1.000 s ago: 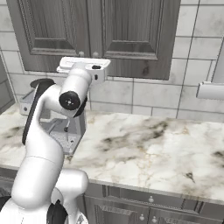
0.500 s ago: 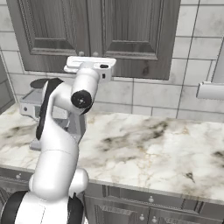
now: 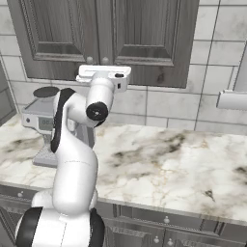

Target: Get the candle and the liquor from the cabinet and move them to the dining counter.

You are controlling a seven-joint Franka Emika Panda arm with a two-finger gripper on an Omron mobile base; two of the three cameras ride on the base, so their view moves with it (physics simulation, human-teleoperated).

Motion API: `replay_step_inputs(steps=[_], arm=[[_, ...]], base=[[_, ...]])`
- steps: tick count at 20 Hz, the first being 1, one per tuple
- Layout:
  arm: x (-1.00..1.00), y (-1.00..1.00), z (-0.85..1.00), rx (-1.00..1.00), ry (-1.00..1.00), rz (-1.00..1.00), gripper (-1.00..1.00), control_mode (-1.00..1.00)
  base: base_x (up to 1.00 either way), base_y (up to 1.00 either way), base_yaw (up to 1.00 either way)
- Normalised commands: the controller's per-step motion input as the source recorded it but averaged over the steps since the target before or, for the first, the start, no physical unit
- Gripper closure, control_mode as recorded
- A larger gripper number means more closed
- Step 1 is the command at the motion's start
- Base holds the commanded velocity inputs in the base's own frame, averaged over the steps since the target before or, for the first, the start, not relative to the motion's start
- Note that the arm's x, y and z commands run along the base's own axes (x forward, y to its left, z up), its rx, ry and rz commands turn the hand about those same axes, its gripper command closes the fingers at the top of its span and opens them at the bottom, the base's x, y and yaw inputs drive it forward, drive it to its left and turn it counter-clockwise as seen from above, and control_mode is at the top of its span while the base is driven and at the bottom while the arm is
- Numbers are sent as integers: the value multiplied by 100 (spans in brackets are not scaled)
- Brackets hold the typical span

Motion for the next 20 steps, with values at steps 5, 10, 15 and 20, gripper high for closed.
replay_step_inputs(steps=[5,10,15,20], arm=[[28,5,-2,0,0,0,-100,-100],[26,6,0,0,0,0,-100,-100],[12,0,0,0,0,0,-100,-100],[7,4,0,0,0,0,100,-100]], base=[[0,0,0],[0,0,0],[0,0,0],[0,0,0]])
